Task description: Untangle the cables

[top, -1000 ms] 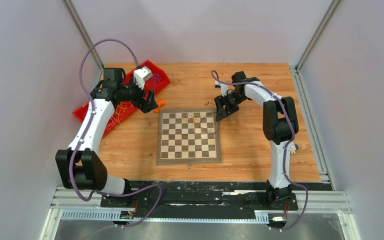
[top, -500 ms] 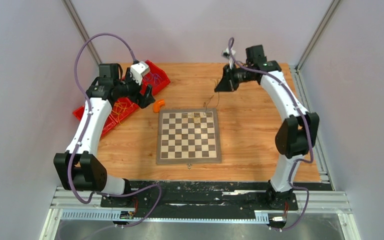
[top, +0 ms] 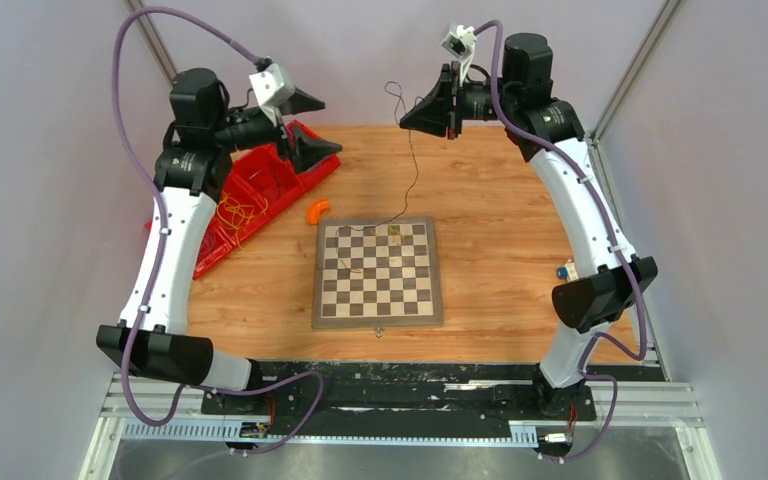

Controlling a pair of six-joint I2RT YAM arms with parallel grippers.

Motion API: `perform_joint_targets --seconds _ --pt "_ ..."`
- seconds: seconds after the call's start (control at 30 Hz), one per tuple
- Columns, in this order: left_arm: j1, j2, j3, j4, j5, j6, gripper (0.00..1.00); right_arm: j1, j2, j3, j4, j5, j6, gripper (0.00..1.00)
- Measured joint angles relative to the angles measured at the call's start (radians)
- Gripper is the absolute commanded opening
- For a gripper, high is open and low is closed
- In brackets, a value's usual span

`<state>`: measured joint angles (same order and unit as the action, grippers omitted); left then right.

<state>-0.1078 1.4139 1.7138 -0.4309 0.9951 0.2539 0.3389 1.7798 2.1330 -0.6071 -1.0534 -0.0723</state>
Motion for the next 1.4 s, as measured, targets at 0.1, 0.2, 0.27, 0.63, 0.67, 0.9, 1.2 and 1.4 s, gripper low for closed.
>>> perform_joint_targets --seconds 0.1,0.2,0.27,0.63,0.67,0.9,1.2,1.4 --pt "-0.083 0.001 -0.012 0.031 0.062 -0.028 1.0 0.013 0.034 0.031 0.056 0.001 0.072 0.0" --pt "-0.158 -0.001 -0.096 0.137 0.099 -0.093 1.0 0.027 0.054 0.055 0.118 0.007 0.146 0.0" --pt "-0.204 -0.001 -0.17 0.207 0.108 -0.145 0.96 0.04 0.055 0.062 0.152 0.011 0.18 0.0" --pt "-0.316 0.045 -0.247 0.272 0.024 -0.197 0.1 0.08 0.046 0.05 0.264 0.048 0.257 0.0" --pt "-0.316 0.043 -0.247 0.269 0.01 -0.191 0.09 0.074 0.039 0.031 0.269 0.058 0.262 0.0" --pt "-0.306 -0.023 -0.277 0.227 -0.093 -0.126 0.0 -0.019 0.027 -0.075 0.284 0.065 0.327 0.0" --pt "-0.302 -0.037 -0.253 0.265 -0.105 -0.22 0.0 -0.023 0.001 -0.351 0.296 -0.021 0.341 0.63" --pt "-0.28 -0.019 -0.195 0.278 -0.103 -0.317 0.0 -0.064 -0.007 -0.384 0.25 -0.038 0.254 1.0"
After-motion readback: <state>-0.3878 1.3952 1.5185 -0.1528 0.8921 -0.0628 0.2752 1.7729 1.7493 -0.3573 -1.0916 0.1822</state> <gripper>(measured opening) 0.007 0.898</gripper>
